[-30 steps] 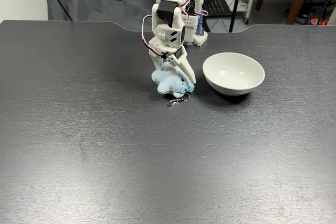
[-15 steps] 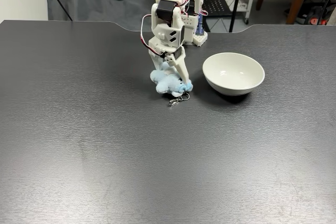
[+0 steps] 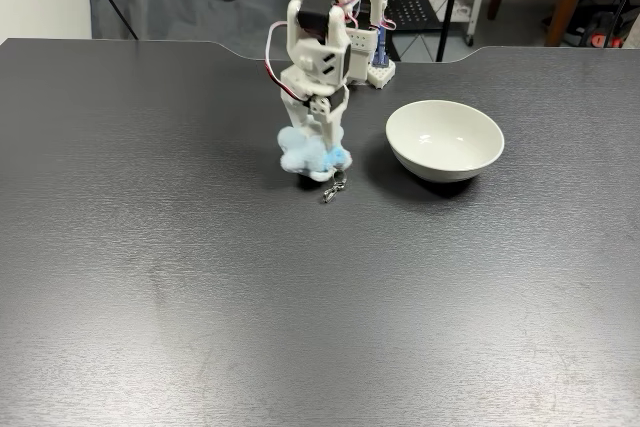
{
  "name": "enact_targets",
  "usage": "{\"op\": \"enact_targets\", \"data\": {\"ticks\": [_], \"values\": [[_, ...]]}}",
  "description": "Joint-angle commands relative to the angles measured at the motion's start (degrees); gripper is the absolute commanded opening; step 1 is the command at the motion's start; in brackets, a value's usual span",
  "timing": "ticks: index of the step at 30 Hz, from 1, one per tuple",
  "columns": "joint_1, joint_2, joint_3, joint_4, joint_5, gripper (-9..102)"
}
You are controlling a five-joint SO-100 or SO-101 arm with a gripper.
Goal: Grasp a skyblue doll and put it in the white bowl.
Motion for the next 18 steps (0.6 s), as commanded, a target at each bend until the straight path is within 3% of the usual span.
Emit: {"op": "enact_targets", "data": {"ticks": [1, 7, 14, 18], "values": [[2.46, 6.42, -9.32, 0.53, 10.81, -2], [2.55, 12.74, -21.45, 4.22, 25.93, -2], [1.67, 21.88, -28.92, 24.70, 28.48, -2], [2.37, 27.42, -31.03, 32.17, 28.48, -2]]}}
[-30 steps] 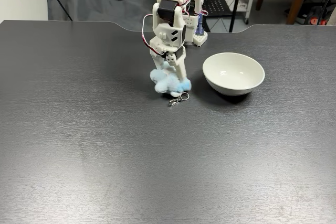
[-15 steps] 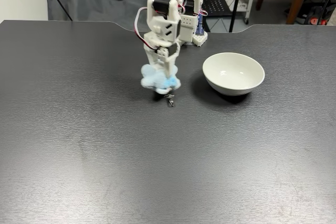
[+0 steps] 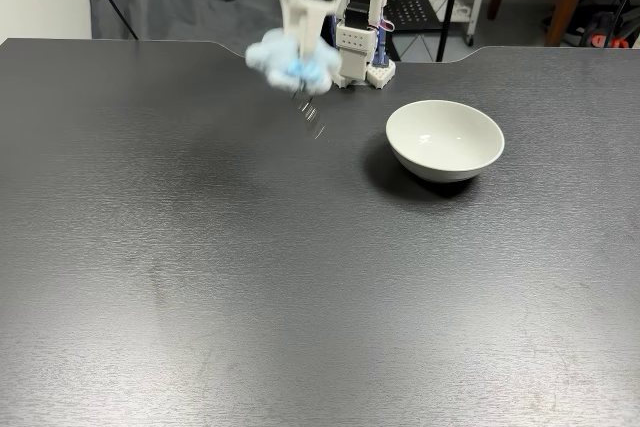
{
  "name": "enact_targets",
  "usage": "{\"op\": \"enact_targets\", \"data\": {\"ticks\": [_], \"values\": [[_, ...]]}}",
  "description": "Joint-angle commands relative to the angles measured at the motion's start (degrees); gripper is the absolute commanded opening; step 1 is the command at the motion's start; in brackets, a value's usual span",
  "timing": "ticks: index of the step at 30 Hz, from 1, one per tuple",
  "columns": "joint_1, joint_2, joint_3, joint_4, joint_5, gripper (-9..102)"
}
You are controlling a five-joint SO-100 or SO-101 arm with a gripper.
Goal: Grasp a skyblue doll and put it in the white bowl.
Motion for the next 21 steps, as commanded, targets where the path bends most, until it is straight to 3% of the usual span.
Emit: {"op": "enact_targets", "data": {"ticks": [1, 6, 21], "values": [[0.26, 11.78, -6.50, 6.86, 0.79, -2], [-2.81, 20.65, -5.71, 6.59, 0.70, -2], [-31.99, 21.27, -5.71, 6.59, 2.29, -2]]}}
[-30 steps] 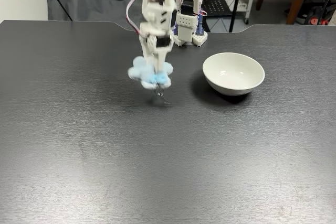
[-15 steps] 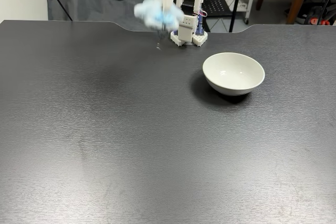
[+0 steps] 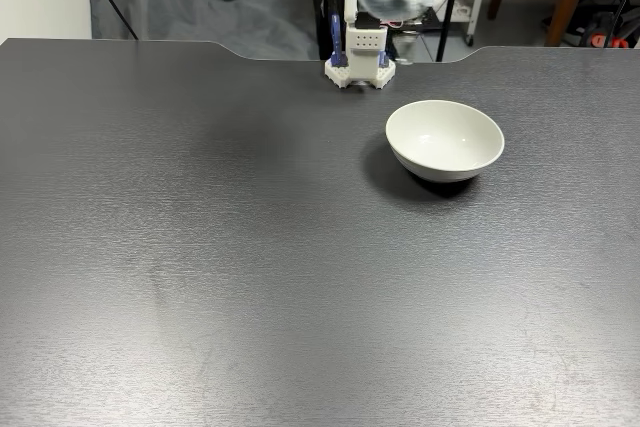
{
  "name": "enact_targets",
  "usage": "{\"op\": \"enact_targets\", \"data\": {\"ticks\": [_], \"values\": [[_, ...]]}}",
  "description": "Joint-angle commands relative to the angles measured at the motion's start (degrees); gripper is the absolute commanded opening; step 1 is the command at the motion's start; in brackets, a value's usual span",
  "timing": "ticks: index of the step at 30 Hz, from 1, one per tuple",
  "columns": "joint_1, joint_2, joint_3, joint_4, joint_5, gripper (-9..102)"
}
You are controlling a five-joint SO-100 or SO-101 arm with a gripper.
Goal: Grasp a skyblue doll and put it in the white bowl.
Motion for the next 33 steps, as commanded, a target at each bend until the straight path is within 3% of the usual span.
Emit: {"op": "enact_targets", "data": {"ticks": [1, 13, 22, 27, 33], "values": [[-7.47, 2.37, -4.13, 2.99, 2.72, -2], [-23.64, 2.20, 4.92, 2.99, 10.28, -2], [-24.52, 1.32, 6.59, 2.90, 12.48, -2], [-24.26, -7.91, 6.50, 2.46, 12.48, -2], [-24.52, -9.76, 6.68, -6.59, 12.57, -2]]}}
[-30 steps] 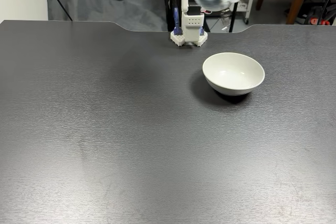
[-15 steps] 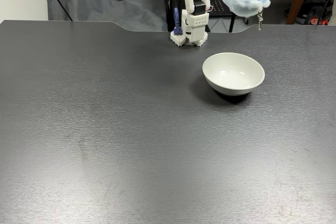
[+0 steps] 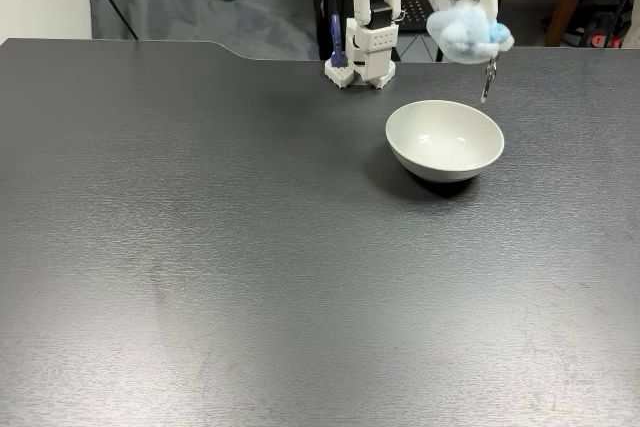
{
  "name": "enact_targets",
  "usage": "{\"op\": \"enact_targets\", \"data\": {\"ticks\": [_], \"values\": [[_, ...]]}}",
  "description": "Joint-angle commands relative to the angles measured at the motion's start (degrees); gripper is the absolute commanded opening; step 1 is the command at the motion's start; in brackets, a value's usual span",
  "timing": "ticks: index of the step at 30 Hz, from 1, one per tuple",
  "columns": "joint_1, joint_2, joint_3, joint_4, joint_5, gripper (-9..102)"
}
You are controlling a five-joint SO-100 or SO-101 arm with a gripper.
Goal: Grasp a skyblue doll and put it in the white bowl.
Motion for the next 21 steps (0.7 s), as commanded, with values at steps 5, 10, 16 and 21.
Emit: {"op": "enact_targets", "data": {"ticks": [5, 10, 16, 21], "values": [[-0.35, -1.49, 3.16, -5.89, 0.70, -2], [0.00, -3.60, 12.13, -6.06, 0.70, -2], [0.70, -3.78, 17.84, -13.62, 0.70, -2], [2.02, -5.27, 21.36, -17.05, 1.49, -2]]}}
